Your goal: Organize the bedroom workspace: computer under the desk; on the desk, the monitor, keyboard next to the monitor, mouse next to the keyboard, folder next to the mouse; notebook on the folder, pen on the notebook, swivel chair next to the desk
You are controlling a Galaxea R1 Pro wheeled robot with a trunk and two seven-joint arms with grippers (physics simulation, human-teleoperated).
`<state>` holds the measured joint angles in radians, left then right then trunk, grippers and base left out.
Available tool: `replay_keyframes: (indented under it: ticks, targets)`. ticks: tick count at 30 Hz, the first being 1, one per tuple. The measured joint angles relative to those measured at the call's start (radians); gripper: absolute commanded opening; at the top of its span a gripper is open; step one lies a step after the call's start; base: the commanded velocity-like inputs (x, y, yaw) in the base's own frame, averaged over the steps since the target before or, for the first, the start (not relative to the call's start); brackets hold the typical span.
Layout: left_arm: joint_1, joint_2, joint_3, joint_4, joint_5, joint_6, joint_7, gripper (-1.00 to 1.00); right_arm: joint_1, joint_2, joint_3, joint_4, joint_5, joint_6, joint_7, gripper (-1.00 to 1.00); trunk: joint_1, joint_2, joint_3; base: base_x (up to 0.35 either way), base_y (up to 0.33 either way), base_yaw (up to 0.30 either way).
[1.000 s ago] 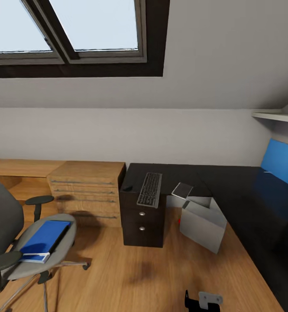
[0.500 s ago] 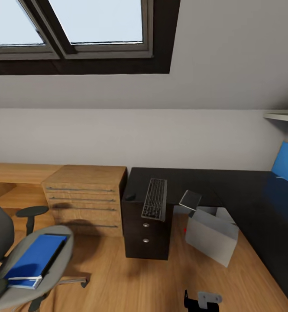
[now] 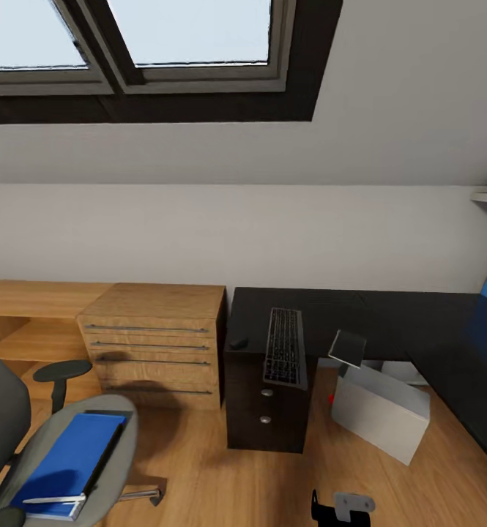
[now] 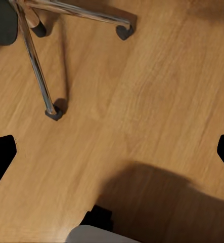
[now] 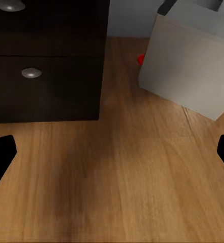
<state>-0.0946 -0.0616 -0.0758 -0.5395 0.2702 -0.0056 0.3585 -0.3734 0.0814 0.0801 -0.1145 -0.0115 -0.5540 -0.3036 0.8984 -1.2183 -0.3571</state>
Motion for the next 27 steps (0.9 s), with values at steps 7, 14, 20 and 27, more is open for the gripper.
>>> replay_keyframes:
  ticks: [7,14,20,27]
  targets:
    - [0.0,-0.033,-0.002,-0.078,-0.002,0.001,-0.003,1.0,0.0,0.001,-0.001,-0.005,-0.004,0.001,-0.003,1.0,0.011,-0.021,-0.009,0.002,0.07,0.0]
    - [0.0,-0.048,-0.015,-0.257,0.003,0.068,0.001,1.0,-0.001,0.007,-0.006,-0.127,-0.012,0.008,-0.005,1.0,0.038,-0.07,-0.031,0.0,0.001,0.0]
    - [0.0,-0.05,-0.018,-0.46,0.002,0.317,0.003,1.0,-0.002,0.027,-0.007,-0.278,-0.098,0.047,0.005,1.0,0.061,-0.112,-0.05,0.0,0.0,0.0]
    - [0.0,-0.082,-0.018,-0.764,0.016,0.527,0.005,1.0,-0.018,0.045,-0.006,-0.451,-0.588,0.361,0.157,1.0,0.088,-0.161,-0.072,0.0,0.0,0.0]
